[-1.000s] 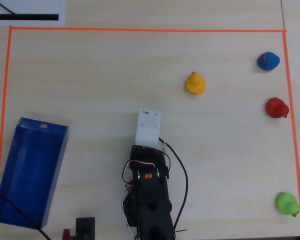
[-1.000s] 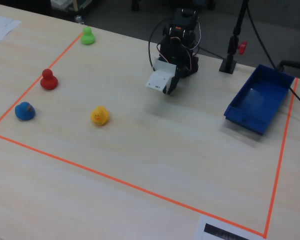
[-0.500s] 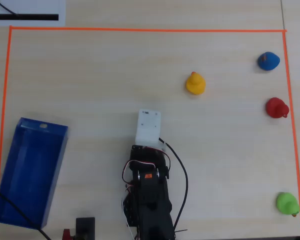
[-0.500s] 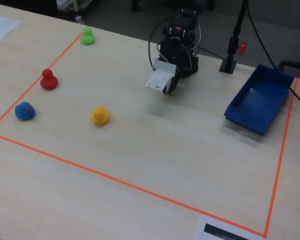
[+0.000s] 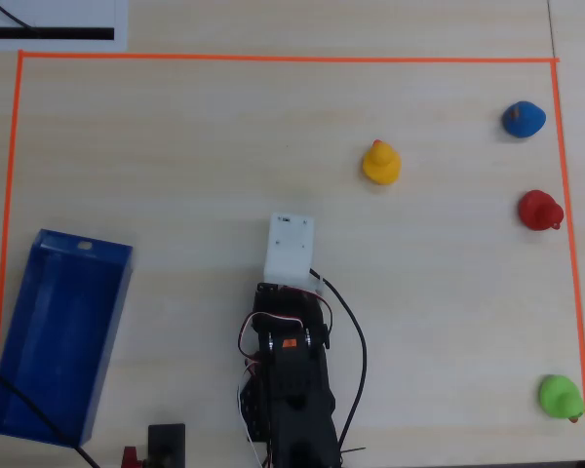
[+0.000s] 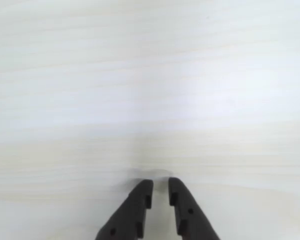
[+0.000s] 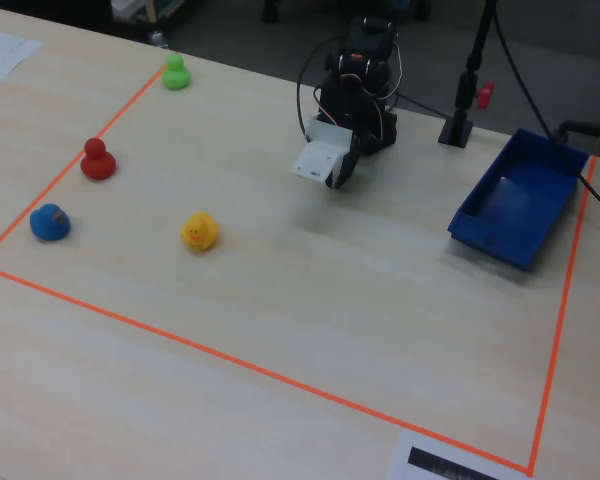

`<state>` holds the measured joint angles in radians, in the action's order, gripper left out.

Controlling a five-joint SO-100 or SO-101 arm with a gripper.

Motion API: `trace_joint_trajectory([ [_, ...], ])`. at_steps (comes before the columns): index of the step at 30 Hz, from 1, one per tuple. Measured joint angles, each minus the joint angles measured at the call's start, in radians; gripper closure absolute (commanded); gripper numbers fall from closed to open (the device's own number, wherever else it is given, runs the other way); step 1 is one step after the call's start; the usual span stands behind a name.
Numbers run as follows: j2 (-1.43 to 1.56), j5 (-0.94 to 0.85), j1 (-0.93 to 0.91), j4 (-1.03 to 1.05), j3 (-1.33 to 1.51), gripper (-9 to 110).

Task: Grasp yellow duck and put it into box.

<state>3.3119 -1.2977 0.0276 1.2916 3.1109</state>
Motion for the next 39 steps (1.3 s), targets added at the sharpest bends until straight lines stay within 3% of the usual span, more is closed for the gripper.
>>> trace_joint_trajectory([
  [39, -0.002, 0.000, -0.014, -0.009, 0.000, 101],
])
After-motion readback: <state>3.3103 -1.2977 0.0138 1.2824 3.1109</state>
